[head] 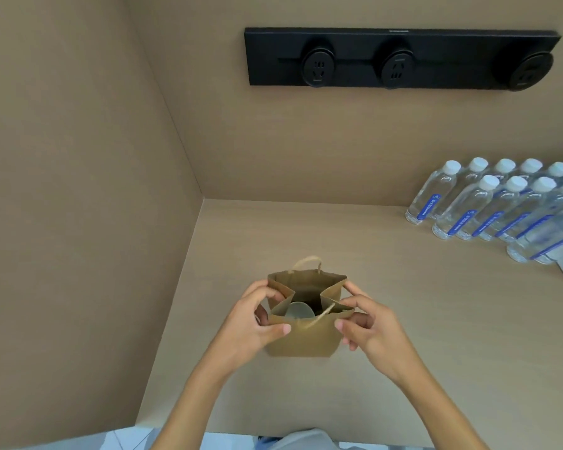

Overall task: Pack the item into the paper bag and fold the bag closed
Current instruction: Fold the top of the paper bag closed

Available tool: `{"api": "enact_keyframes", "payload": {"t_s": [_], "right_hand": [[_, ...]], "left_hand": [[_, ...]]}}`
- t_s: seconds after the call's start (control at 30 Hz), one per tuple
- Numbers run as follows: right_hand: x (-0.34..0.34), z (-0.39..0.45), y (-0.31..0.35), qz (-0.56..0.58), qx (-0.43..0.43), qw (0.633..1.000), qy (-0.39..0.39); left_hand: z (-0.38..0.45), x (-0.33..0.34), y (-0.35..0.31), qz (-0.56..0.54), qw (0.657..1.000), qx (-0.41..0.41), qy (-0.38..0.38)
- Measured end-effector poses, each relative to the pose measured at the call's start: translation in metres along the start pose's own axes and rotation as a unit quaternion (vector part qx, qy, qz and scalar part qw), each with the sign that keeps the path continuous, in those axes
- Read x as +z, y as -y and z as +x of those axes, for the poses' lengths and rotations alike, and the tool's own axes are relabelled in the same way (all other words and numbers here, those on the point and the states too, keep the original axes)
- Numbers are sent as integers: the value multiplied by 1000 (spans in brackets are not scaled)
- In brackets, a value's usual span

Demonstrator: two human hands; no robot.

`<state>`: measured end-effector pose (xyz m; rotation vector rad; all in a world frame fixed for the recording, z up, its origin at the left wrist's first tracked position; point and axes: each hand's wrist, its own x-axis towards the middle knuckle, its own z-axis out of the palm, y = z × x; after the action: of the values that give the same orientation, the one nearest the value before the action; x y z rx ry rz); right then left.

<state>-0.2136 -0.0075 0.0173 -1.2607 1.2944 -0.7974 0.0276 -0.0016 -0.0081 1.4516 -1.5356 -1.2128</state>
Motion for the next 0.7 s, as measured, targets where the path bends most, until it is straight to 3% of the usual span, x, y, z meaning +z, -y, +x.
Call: {"api": "enact_keyframes", "payload": {"t_s": [0.17, 0.23, 0.3, 0.37, 0.47, 0.53, 0.6, 0.7], "right_hand": [[7, -2, 1, 17, -22, 999, -20], [8, -2, -1, 116, -7, 993, -36], [8, 0, 3, 264, 41, 962, -62], [6, 2, 10, 322, 85, 939, -90], [2, 5, 21, 322, 134, 934, -84], [2, 6, 28, 311, 164, 934, -57], [5, 6, 31, 297, 189, 935, -42], [13, 6, 29, 250, 204, 945, -51]], "left_hand": [[-3, 8, 0, 45, 997, -10, -61], [-4, 10, -3, 78, 993, 13, -84], [-6, 13, -8, 38, 995, 2, -89], [-10, 12, -12, -83, 991, -55, -87], [-13, 11, -21, -293, 942, -123, -106], [-11, 12, -29, -378, 903, -164, -125], [-8, 15, -36, -377, 895, -194, -138], [-8, 21, -40, -264, 934, -197, -139]]}}
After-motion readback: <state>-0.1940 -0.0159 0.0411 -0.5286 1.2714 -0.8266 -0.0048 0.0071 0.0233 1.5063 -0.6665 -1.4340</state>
